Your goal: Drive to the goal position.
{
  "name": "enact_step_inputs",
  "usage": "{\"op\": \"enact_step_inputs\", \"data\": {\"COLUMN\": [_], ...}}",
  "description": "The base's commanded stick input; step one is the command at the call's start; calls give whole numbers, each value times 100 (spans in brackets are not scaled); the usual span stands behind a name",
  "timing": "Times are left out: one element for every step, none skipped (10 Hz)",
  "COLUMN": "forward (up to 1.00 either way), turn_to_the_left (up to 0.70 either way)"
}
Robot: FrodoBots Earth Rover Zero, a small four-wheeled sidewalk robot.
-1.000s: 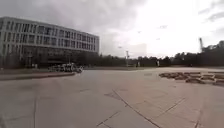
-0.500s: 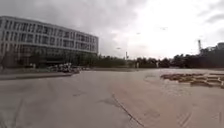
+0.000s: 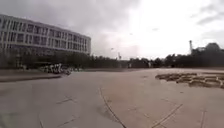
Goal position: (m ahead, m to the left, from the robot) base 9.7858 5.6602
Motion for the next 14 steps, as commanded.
{"op": "enact_step_inputs", "data": {"forward": [70, 70, 70, 70, 70, 70, 70, 70, 70, 70, 70, 70, 70, 70], "turn_to_the_left": [0, 0, 0, 0, 0, 0, 0, 0, 0, 0, 0, 0, 0, 0]}}
